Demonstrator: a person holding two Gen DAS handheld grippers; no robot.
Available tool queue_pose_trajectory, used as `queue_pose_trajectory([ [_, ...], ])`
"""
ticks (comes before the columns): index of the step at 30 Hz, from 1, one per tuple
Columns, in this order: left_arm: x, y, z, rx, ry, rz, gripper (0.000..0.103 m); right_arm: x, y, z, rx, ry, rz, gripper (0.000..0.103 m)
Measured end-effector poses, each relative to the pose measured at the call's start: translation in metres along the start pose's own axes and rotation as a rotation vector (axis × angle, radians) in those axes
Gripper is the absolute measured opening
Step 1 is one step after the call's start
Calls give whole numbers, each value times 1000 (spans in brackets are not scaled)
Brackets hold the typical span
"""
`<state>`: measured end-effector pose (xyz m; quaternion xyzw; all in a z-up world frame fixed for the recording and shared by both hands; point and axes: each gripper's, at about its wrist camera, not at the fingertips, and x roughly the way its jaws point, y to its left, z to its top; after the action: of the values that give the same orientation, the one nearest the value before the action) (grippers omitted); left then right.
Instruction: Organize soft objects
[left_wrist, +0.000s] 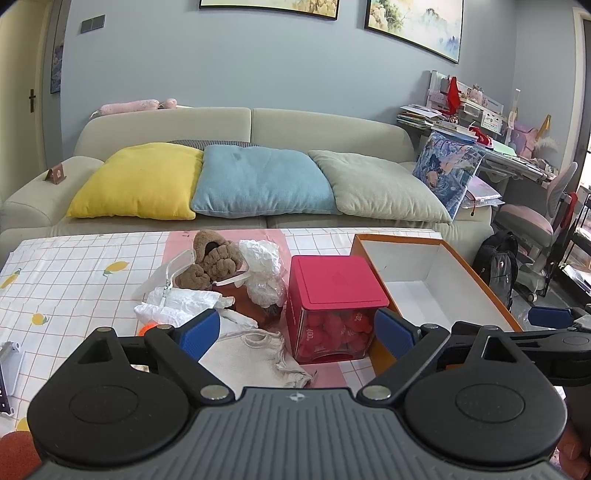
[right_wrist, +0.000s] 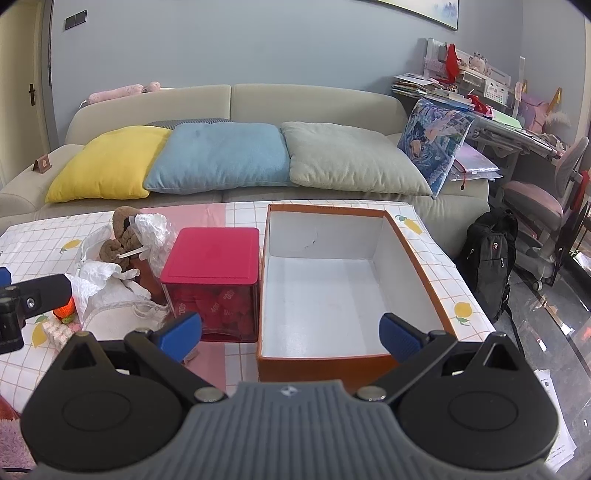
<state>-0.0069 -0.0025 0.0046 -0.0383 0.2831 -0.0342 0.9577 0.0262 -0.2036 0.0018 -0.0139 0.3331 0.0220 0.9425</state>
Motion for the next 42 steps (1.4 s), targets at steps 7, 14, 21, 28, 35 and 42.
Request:
queue_pose_trajectory([
  [7,0,1,0,-2,3,1,103,0,-1,0,-1,-1,1,100],
  [14,1,2,-1,-1,6,1,103,0,0,0,0,0,1,100],
  [21,3,2,0,1,7,2,103,0,0,-1,-1,1,0,100],
  [28,5,3,-4,4,12,3,103,1,0,-2,-2,3,0,100],
  [35,5,4,-4,6,13,2,103,1,0,-1,-2,4,-1,100],
  [42,4,2,-4,6,13,2,103,3,0,-5,-2,11,-1,100],
])
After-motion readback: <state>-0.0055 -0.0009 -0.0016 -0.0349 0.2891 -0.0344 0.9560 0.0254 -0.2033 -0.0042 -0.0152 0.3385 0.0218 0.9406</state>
